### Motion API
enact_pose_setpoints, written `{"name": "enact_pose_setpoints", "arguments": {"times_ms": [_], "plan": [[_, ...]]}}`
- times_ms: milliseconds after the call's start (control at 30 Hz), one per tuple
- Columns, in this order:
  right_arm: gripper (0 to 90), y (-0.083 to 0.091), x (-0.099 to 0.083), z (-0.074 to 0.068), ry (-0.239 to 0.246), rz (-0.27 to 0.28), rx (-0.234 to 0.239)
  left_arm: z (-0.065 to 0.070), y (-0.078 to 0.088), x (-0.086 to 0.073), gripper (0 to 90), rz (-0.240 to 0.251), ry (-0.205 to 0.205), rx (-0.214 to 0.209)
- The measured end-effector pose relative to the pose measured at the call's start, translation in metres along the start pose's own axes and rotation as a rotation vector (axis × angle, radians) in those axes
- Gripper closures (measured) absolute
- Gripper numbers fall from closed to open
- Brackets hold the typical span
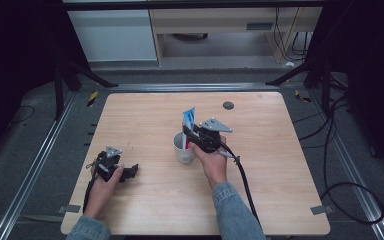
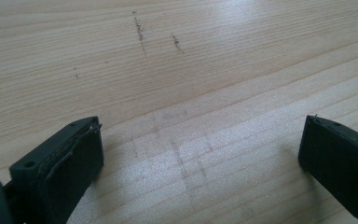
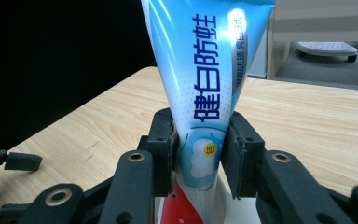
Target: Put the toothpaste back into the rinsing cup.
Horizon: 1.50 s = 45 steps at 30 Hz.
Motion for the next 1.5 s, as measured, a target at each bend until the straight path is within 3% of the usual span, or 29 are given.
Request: {"name": "enact_pose_setpoints", "arguments": {"times_ms": [1500], "plan": [[56.9,0.0034,0.0044,0.0016,0.053,-0.03,-0.055,-0.0001,-0.0001,0.0002,0.0,0.001,0.0,0.0]]}}
Point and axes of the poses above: each handheld gripper's, and its own axes: y roughly backward along the jaws, x roughly out of its top, z roughly to its right, the point moved 8 cm from there along -y, roughly forward along the jaws, and after that the axes turned 8 degrees about -x, right-handed, at the moved point
